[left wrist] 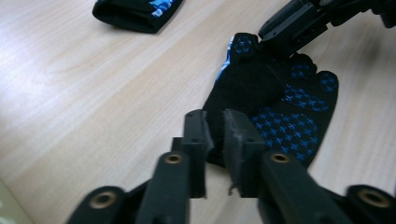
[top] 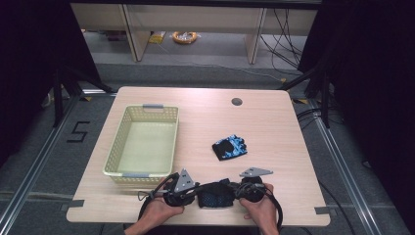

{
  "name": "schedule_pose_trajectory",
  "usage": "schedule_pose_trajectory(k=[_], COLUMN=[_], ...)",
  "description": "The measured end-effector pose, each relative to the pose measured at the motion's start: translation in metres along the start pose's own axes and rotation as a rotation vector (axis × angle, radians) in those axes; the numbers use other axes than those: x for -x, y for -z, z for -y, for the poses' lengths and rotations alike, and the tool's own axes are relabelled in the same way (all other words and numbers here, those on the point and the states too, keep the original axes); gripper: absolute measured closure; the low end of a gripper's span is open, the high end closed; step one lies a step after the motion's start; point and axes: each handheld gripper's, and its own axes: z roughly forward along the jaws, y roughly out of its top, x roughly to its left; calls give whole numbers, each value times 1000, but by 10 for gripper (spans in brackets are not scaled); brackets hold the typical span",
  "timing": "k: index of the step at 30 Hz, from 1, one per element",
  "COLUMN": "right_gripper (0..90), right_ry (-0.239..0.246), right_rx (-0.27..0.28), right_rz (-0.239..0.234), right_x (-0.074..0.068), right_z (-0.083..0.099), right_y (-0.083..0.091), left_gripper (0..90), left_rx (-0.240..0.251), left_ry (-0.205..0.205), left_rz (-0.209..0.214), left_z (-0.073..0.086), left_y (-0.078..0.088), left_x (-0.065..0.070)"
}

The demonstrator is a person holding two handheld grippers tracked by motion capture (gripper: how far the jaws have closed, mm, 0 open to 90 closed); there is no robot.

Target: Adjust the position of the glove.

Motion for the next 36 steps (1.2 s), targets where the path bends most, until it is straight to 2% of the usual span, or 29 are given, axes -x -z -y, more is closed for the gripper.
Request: schedule_pose_trajectory(k=[1, 2, 3, 4, 5, 6, 7, 8, 9, 13, 14, 15, 16, 18, 20, 21, 22, 23, 25, 26, 28, 30, 32, 33, 35, 36], right_gripper=[707, 707, 646, 608, 587, 578, 560, 556, 553, 541, 531, 531, 521, 517, 503, 502, 502, 488, 487, 486, 480, 477, 479, 479, 478, 479], right_ry=[12, 12, 31, 18, 67, 43, 62, 87, 85, 110, 129, 129, 140, 148, 170, 184, 184, 179, 181, 176, 169, 178, 132, 143, 137, 110], right_rx=[9, 9, 14, 9, 42, 41, 58, 87, 103, 120, 127, 127, 119, 110, 103, 97, 97, 92, 81, 88, 62, 68, 65, 64, 39, 61], right_rz=[6, 6, 24, 24, 47, 53, 57, 52, 52, 59, 40, 40, 49, 49, 49, 47, 47, 55, 68, 72, 83, 95, 83, 84, 101, 101], right_x=[0, 0, 1, 0, 2, 1, 3, 6, 6, 9, 11, 11, 13, 15, 17, 18, 18, 19, 21, 22, 25, 30, 34, 38, 41, 42], right_z=[0, 0, 0, -2, -3, -5, -7, -8, -11, -21, -29, -29, -38, -41, -55, -61, -61, -72, -80, -83, -90, -95, -97, -97, -98, -98], right_y=[0, 0, 2, 3, 4, 6, 8, 8, 10, 10, 5, 5, 0, -2, -11, -14, -14, -22, -28, -33, -39, -45, -48, -51, -54, -56], left_gripper=[681, 662, 626, 600, 574, 536, 502, 490, 468, 421, 392, 381, 378, 363, 347, 340, 336, 331, 329, 328, 327, 326, 322, 321, 315, 314], left_rx=[2, 2, 4, 10, 8, 6, 21, 21, 26, 28, 20, 20, 36, 35, 14, 13, 13, -2, 1, 4, 8, 3, 16, -9, -16, 5], left_ry=[39, 39, 30, 54, 62, 71, 103, 103, 131, 144, 162, 162, 172, 173, 195, 189, 189, 194, 195, 217, 207, 215, 220, 216, 211, 228], left_rz=[17, 17, 28, 42, 44, 65, 71, 71, 81, 96, 95, 95, 94, 101, 101, 105, 105, 93, 98, 91, 87, 92, 90, 74, 71, 85], left_z=[2, 2, 2, 3, 4, 5, 7, 7, 9, 13, 17, 17, 19, 22, 27, 29, 29, 33, 36, 38, 41, 44, 46, 47, 49, 49], left_y=[3, 3, 8, 11, 13, 16, 18, 18, 23, 32, 38, 38, 39, 42, 46, 48, 48, 50, 54, 55, 57, 59, 61, 61, 63, 63], left_x=[1, 1, 0, 0, -1, -2, -1, -1, -1, -3, -4, -4, -3, -3, -4, -5, -5, -7, -9, -8, -9, -10, -9, -11, -11, -9])
